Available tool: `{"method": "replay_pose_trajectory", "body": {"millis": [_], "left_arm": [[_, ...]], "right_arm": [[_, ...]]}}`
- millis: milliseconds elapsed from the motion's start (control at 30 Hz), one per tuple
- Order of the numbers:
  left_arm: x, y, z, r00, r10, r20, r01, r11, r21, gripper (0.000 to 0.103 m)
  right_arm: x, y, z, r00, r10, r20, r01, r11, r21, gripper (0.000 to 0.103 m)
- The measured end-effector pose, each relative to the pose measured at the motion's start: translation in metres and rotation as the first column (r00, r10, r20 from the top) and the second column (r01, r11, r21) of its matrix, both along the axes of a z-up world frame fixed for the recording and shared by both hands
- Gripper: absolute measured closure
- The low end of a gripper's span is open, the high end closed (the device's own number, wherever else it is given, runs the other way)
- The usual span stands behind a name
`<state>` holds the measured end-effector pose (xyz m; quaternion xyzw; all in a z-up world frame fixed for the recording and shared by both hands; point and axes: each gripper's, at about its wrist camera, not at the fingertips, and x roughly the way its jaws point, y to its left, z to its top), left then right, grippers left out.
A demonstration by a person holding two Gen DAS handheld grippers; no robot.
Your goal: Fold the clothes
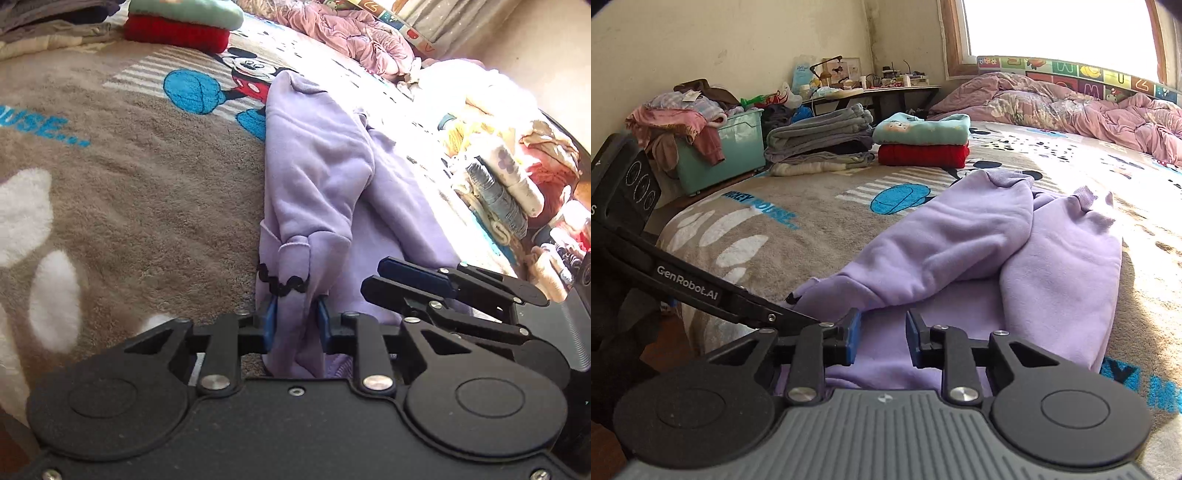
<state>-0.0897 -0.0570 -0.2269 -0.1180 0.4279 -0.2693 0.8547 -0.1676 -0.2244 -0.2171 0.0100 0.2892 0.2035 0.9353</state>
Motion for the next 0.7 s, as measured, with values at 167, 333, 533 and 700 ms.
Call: {"method": "replay_pose_trajectory", "body": {"millis": [167, 333, 533, 700], "left_arm": [[-0.002, 0.006, 0.013, 1.0, 0.029, 0.005, -0.029, 0.996, -0.085, 0.094], [-0.002, 0.0, 0.013, 1.0, 0.022, -0.002, -0.022, 0.998, -0.054, 0.094], [-0.002, 0.004, 0.014, 1.0, 0.03, 0.002, -0.03, 0.997, -0.075, 0.094], [-0.004, 0.003, 0.014, 1.0, 0.027, 0.002, -0.027, 0.997, -0.068, 0.094]], "right_arm": [[0.001, 0.014, -0.013, 0.999, 0.039, 0.003, -0.039, 0.998, 0.044, 0.081], [0.007, 0.031, -0.029, 0.996, 0.083, -0.012, -0.084, 0.996, -0.039, 0.081], [-0.006, 0.026, -0.002, 0.998, 0.038, 0.04, -0.036, 0.997, -0.067, 0.083], [0.001, 0.026, -0.01, 0.998, 0.037, 0.055, -0.037, 0.999, -0.004, 0.083]]}}
